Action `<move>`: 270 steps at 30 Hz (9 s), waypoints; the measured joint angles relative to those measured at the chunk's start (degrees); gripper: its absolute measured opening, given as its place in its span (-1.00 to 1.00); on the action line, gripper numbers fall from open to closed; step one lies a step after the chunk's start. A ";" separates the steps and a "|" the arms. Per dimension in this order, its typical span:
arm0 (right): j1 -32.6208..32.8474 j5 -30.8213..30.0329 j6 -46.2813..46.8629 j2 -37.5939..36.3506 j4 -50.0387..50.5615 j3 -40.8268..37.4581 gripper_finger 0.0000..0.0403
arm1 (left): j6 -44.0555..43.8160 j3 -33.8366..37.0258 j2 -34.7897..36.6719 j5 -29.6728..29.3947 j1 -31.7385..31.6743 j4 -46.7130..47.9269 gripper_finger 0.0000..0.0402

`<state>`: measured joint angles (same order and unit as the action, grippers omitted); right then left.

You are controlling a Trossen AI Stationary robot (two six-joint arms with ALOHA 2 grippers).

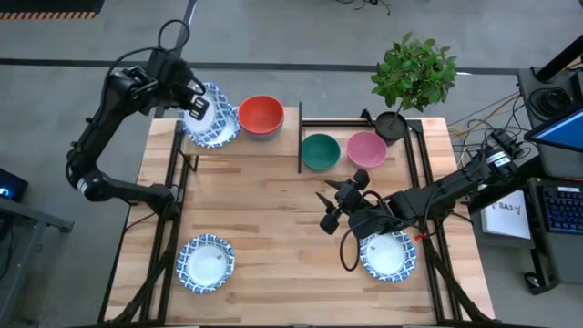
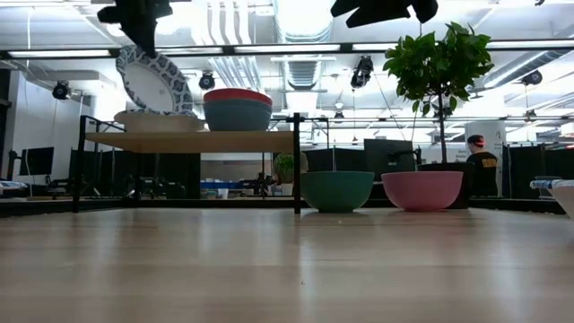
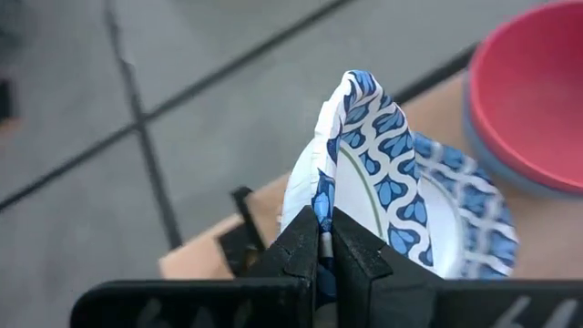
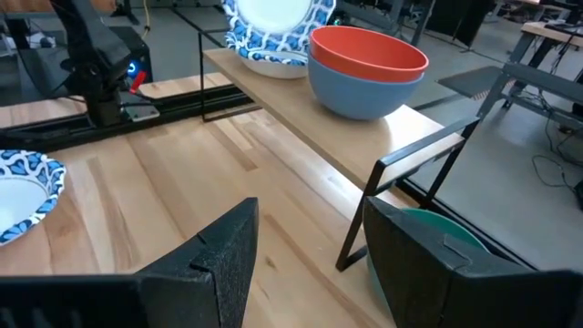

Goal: Place and stack bowls onto a shelf
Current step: Stack the top right white and blue bowl on top of the white and blue bowl, then stack the green bowl on top of the orange bowl

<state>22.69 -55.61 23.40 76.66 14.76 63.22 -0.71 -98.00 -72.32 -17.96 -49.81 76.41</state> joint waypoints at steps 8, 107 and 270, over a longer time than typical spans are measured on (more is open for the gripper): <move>-0.10 -0.10 -0.17 0.00 -0.08 -0.03 -0.06 | 1.26 -0.22 -2.44 4.59 -2.97 0.53 -0.99; -2.38 0.08 -0.46 0.07 -0.01 -1.90 -0.06 | 32.51 28.87 5.16 -12.63 19.90 -0.32 -0.45; -30.97 51.11 -14.52 16.25 24.12 11.92 -0.95 | 4.05 59.70 38.52 12.97 35.38 -49.46 -0.44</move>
<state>-8.28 -4.50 8.88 92.91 38.88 75.14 3.34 -38.29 -33.80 -4.99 -14.44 26.96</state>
